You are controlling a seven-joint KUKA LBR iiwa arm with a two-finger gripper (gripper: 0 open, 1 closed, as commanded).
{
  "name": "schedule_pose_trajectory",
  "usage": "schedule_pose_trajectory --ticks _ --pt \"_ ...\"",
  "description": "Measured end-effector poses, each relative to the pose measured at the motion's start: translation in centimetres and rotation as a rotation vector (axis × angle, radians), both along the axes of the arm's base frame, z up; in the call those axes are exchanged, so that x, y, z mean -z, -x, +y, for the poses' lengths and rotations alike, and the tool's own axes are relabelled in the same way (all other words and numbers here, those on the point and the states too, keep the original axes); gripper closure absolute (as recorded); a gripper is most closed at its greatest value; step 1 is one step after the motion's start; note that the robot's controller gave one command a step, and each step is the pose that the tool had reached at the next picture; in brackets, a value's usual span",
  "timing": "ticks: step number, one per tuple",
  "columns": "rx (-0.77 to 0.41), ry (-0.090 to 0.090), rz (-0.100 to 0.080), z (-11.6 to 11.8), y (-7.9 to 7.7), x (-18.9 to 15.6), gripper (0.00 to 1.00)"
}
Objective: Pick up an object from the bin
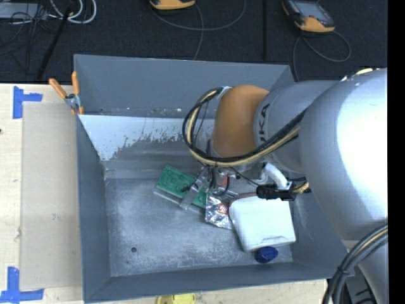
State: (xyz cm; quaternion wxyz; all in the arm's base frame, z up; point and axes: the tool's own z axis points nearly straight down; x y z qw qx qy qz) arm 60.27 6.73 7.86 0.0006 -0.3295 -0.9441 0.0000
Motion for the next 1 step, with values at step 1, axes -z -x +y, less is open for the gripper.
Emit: schedule_pose_trajectory --ticks 1 --pt "-0.003 -0.001 -0.007 0.02 -0.17 -7.45 1.00"
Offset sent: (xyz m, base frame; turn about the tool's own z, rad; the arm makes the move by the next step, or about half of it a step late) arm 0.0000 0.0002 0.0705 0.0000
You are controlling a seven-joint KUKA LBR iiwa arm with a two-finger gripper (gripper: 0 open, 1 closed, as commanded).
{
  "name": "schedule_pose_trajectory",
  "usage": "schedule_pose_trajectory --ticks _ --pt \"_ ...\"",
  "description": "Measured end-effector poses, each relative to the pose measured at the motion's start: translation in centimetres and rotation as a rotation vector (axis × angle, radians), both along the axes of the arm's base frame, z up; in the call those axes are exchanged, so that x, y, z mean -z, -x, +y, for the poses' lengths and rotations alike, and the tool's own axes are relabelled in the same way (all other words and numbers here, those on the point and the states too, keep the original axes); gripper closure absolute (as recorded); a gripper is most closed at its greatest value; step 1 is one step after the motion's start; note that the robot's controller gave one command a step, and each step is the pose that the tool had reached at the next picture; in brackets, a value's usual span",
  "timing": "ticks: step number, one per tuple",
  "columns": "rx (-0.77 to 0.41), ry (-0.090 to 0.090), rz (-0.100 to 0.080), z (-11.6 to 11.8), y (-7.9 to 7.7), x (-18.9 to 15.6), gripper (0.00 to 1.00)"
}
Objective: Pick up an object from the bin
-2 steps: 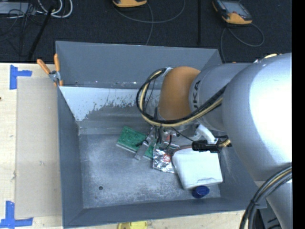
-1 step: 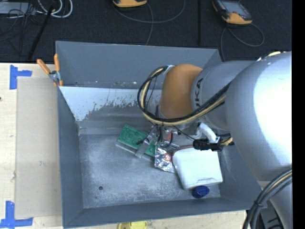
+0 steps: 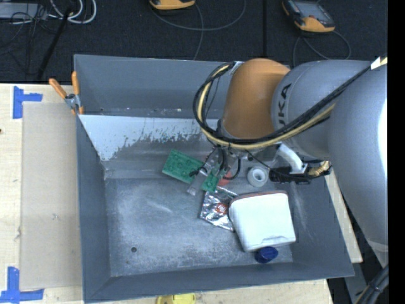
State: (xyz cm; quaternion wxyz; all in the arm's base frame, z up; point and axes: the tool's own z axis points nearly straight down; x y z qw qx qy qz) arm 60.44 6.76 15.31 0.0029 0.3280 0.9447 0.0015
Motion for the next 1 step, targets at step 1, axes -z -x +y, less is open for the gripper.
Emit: schedule_pose_trajectory --ticks 1 --pt "-0.004 0.000 0.003 0.02 -0.09 -4.04 1.00"
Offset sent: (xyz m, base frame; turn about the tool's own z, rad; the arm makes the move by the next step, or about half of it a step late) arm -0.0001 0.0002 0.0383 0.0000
